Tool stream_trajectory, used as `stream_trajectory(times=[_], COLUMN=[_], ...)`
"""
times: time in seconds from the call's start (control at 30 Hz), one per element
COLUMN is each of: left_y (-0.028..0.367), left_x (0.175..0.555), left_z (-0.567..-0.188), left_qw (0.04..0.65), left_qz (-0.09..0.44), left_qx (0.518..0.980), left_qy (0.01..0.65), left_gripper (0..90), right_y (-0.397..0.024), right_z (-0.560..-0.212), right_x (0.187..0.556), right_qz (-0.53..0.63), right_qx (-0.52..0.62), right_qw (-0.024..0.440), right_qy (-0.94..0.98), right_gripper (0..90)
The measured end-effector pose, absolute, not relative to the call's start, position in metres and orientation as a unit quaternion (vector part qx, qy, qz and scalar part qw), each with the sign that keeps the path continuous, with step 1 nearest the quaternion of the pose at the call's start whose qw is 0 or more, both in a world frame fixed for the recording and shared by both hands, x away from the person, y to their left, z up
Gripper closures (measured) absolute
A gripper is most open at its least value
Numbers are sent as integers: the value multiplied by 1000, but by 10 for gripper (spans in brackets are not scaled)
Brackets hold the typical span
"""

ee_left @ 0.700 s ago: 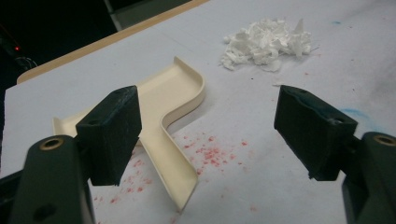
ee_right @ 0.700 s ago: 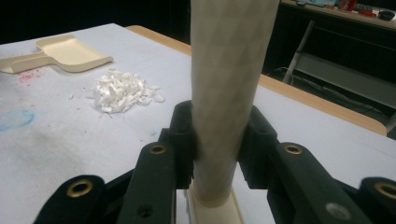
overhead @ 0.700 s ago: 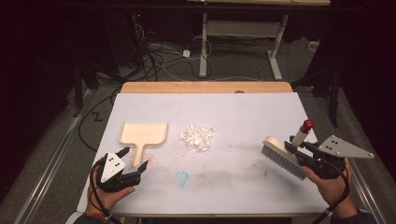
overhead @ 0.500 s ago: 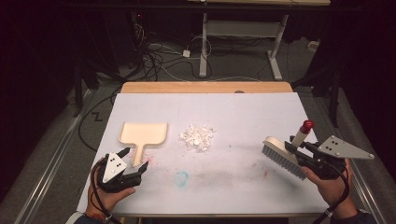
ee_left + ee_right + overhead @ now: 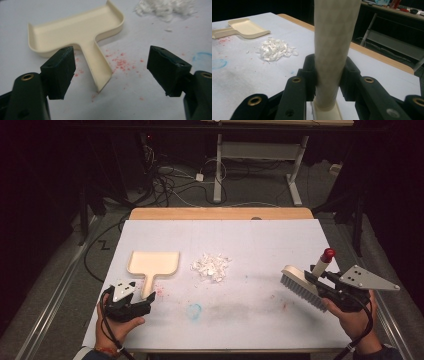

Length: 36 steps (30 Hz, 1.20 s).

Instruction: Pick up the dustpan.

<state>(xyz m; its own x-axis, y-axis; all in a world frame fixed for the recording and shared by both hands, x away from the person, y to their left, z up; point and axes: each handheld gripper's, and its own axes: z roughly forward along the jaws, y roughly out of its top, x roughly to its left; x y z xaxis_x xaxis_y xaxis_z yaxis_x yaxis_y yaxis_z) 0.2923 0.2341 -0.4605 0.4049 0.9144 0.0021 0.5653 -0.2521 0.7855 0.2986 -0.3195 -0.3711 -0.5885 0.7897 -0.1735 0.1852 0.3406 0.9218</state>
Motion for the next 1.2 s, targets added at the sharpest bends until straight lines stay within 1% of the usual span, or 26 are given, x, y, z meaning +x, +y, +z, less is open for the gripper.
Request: stream_trajectory(times=[0.03,0.1,0.2,0.23,0.27,0.3,0.4,0.47,0.53,0.7,0.73,0.93,1.0,1.13,1.2], left_y=[232,228,226,226,229,230,228,228,228,234,235,235,234,236,241], left_x=[297,311,335,335,346,348,360,365,369,374,375,377,378,375,368], left_z=[-463,-470,-480,-480,-487,-487,-487,-486,-484,-483,-483,-479,-476,-464,-451], left_qw=[366,343,305,305,300,305,300,298,292,294,295,283,269,261,264], left_qz=[237,230,211,211,191,193,193,192,192,189,188,183,189,194,196], left_qx=[750,749,744,744,736,735,741,743,745,744,747,760,769,781,788], left_qy=[497,518,557,557,576,574,569,568,568,569,565,555,548,534,521], left_gripper=[235,267,280,285,299,286,305,337,386,614,632,637,638,639,639], right_y=[-320,-322,-323,-322,-322,-322,-321,-320,-319,-318,-318,-318,-318,-319,-320], right_z=[-371,-372,-373,-373,-374,-373,-374,-375,-377,-377,-378,-380,-380,-379,-379], right_x=[299,300,301,301,301,301,302,303,304,304,304,306,306,305,306], right_qz=[476,479,478,477,477,476,476,474,472,472,472,468,468,468,468], right_qx=[324,333,339,338,339,337,335,335,335,330,330,331,333,333,334], right_qw=[319,322,322,321,323,323,321,317,314,311,310,306,305,307,309], right_qy=[752,746,744,745,744,745,747,750,752,756,757,760,759,759,757], right_gripper=[708,708,708,708,708,708,708,708,708,708,708,708,708,708,708])
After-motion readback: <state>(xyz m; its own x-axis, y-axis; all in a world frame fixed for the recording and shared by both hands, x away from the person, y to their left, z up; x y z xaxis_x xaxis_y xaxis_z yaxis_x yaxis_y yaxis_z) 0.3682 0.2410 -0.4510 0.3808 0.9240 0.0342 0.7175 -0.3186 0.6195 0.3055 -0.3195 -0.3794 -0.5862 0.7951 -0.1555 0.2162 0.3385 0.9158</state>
